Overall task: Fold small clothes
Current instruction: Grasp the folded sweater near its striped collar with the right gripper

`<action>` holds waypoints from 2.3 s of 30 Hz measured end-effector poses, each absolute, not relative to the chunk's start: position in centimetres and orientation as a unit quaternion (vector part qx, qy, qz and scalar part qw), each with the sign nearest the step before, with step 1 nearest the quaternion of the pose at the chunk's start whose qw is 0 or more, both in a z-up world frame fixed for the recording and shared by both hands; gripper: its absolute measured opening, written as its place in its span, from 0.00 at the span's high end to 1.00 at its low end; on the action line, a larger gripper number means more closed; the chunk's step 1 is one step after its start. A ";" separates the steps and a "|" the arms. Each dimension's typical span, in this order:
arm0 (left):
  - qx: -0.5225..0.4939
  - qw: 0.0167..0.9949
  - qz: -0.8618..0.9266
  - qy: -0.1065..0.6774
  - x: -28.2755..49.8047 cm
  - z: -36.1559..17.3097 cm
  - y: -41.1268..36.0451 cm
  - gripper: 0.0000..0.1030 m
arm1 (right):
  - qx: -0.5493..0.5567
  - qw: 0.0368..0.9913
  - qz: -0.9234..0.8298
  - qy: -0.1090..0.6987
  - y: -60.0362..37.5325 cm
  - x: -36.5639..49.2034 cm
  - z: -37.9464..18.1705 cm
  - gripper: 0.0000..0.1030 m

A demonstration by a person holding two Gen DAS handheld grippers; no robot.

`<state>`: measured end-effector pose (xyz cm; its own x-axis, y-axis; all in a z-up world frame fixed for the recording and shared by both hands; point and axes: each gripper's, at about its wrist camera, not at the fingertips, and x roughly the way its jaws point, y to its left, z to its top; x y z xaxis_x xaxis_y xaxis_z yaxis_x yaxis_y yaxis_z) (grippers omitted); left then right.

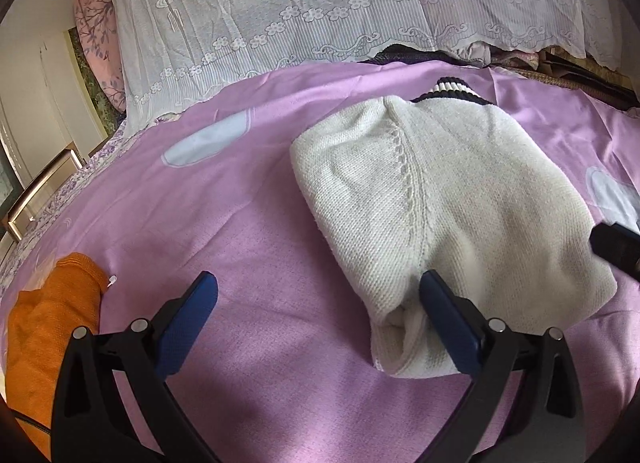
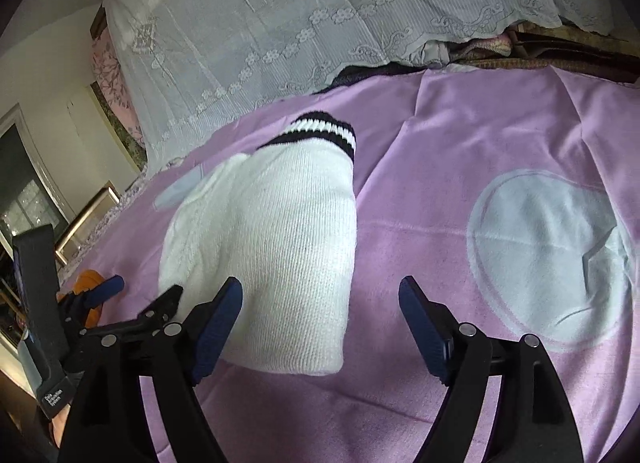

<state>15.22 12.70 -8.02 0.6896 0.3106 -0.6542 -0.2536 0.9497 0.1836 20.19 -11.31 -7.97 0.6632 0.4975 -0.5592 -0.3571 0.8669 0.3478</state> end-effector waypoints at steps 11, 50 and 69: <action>0.022 0.944 0.134 0.301 16.3 -5.2 12.2 0.04 | 0.098 0.917 0.253 0.293 -9.9 22.0 -6.1 0.75; -0.212 0.886 -0.011 0.413 24.3 -8.0 19.4 0.04 | 0.144 0.888 0.271 0.343 -9.5 31.4 -5.7 0.26; -0.235 0.841 -0.142 0.466 23.7 -10.6 16.1 0.04 | 0.210 0.797 0.335 0.457 -9.4 32.3 -10.4 0.15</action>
